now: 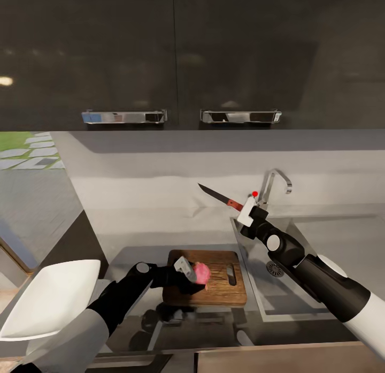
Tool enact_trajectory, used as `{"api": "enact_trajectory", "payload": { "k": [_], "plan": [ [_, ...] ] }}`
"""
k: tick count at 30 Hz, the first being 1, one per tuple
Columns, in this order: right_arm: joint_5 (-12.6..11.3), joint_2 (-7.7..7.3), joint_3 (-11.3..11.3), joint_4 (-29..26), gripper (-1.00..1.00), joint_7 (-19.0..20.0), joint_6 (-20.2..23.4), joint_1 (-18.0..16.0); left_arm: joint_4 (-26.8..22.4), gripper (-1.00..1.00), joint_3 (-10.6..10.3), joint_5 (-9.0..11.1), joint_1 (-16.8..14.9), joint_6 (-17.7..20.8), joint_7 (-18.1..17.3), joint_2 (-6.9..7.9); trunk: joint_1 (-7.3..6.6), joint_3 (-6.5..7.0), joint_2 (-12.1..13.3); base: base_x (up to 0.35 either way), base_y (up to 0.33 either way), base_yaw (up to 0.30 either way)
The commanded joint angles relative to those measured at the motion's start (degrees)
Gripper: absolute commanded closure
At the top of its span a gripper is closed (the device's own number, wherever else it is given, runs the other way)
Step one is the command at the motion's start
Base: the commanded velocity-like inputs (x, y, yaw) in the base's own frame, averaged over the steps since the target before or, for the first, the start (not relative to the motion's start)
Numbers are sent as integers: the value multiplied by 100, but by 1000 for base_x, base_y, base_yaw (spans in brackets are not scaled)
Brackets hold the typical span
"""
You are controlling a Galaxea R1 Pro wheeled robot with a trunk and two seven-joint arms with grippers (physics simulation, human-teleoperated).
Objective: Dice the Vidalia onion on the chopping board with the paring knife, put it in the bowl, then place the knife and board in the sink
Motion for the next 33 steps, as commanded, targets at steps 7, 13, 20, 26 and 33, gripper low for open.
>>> {"api": "enact_trajectory", "payload": {
  "k": [7,13,20,26,33],
  "plan": [
    [63,-4,14,-9,100,39,30,-10,29,-100,13,-13,-5,22,73,37,4,-13,-13,0,0,0],
    [63,-4,18,-9,100,39,30,-10,24,-100,14,-13,-5,20,77,32,4,-13,-13,0,0,0],
    [63,-4,20,-9,100,39,30,-10,22,-100,14,-13,-5,20,78,31,4,-13,-13,0,0,0],
    [63,-4,22,-9,100,39,30,-10,22,-100,15,-13,-5,20,77,14,4,-13,-13,0,0,0],
    [67,-4,29,-9,100,39,30,-10,-100,-100,15,-13,-5,20,70,20,4,-13,-13,0,0,0]
  ]
}}
